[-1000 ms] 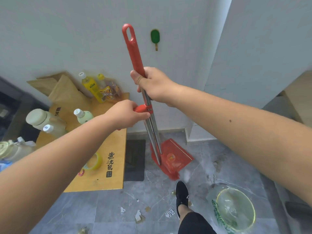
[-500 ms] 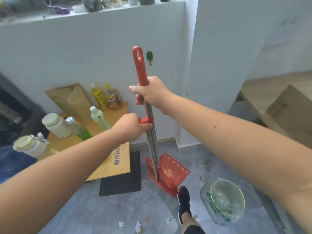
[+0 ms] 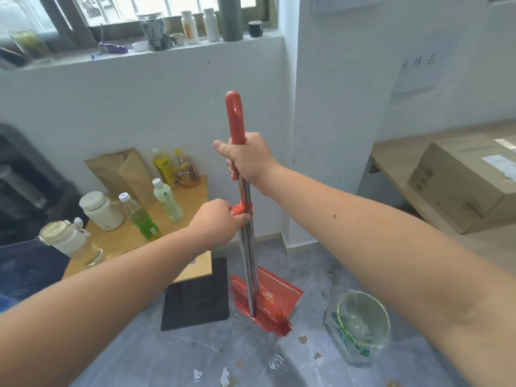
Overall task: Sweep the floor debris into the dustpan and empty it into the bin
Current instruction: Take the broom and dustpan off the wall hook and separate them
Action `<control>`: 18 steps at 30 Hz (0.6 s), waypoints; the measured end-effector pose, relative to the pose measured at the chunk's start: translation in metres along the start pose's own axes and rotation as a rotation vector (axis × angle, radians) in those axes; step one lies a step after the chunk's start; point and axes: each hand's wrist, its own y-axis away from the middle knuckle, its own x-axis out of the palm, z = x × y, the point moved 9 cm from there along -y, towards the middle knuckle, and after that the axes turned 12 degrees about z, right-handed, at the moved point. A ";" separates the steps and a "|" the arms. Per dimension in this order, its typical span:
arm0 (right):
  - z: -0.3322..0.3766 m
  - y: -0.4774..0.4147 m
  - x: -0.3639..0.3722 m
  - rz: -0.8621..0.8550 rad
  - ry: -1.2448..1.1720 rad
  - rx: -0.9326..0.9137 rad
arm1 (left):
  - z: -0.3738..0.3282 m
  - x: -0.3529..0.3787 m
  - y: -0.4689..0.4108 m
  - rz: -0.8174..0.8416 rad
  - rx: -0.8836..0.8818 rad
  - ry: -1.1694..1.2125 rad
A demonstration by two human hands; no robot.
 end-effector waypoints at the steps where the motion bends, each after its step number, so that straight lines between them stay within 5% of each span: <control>1: 0.000 0.004 -0.005 -0.011 -0.017 -0.002 | -0.005 0.002 0.003 0.003 0.000 -0.003; 9: -0.003 0.052 -0.055 -0.060 -0.101 -0.029 | -0.055 0.034 0.043 0.001 -0.056 -0.036; 14: -0.047 0.105 -0.136 -0.237 -0.258 0.068 | -0.064 0.090 0.078 0.017 -0.082 -0.098; 18: -0.073 0.149 -0.162 -0.157 -0.317 0.046 | -0.066 0.123 0.096 -0.021 -0.116 -0.108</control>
